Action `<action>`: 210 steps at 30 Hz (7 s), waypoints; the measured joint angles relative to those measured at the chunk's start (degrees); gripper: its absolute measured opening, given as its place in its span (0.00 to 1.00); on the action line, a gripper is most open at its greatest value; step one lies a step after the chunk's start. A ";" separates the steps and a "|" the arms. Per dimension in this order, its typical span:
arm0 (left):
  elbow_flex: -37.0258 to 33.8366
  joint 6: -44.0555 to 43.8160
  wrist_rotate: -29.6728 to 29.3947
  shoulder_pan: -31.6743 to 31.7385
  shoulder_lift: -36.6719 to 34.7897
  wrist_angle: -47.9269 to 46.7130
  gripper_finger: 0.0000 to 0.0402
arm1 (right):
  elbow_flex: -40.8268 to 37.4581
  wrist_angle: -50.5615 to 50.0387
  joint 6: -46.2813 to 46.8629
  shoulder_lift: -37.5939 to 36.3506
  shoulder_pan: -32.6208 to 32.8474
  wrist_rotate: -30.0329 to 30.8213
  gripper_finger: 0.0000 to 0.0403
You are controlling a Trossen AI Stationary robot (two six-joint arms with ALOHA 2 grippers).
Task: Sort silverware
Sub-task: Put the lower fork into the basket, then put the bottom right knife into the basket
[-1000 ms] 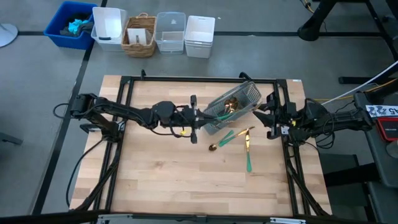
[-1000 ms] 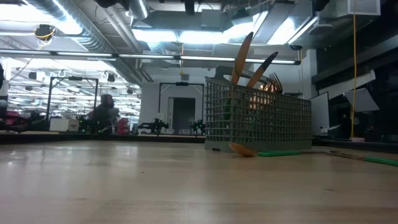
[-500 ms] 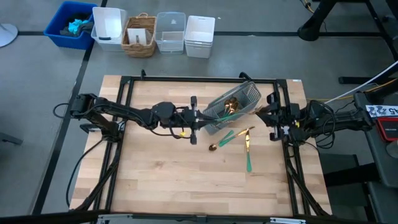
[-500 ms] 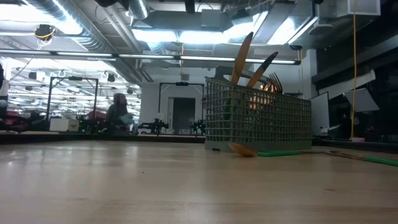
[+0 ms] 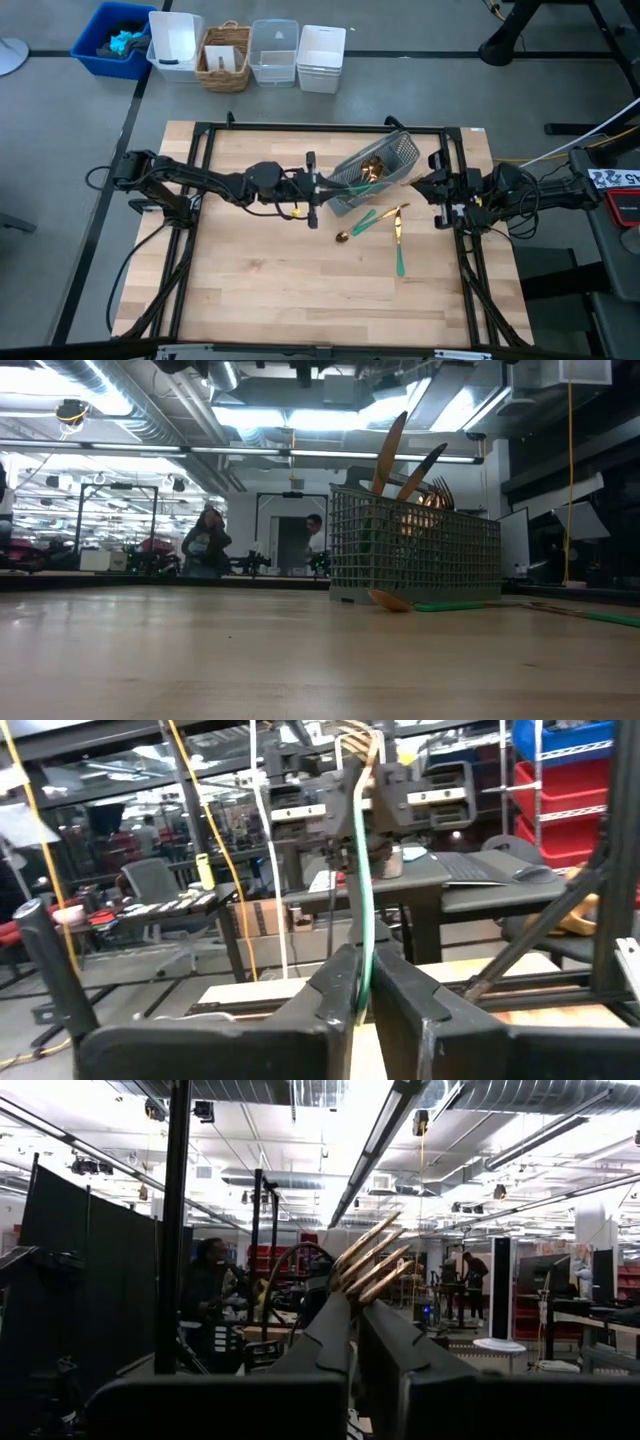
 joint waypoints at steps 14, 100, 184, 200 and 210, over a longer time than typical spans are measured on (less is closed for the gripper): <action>0.01 0.11 -0.61 1.15 0.00 -1.19 0.29 | -0.02 0.98 -2.22 -0.04 0.00 3.19 0.03; -0.01 -9.16 -0.57 6.26 0.00 -13.34 0.31 | 0.06 -29.50 11.96 13.92 -0.04 45.93 0.23; -0.03 9.60 -0.88 -5.63 20.13 -19.67 0.31 | 14.73 -71.63 80.20 50.62 8.37 -7.18 0.26; -0.03 9.64 -0.90 -5.63 20.11 -19.70 0.31 | 14.73 -72.00 83.02 51.01 9.11 -3.42 0.26; 0.01 9.73 -0.90 -5.63 20.06 -20.51 0.31 | 14.94 -71.95 84.29 54.42 9.51 -4.86 0.26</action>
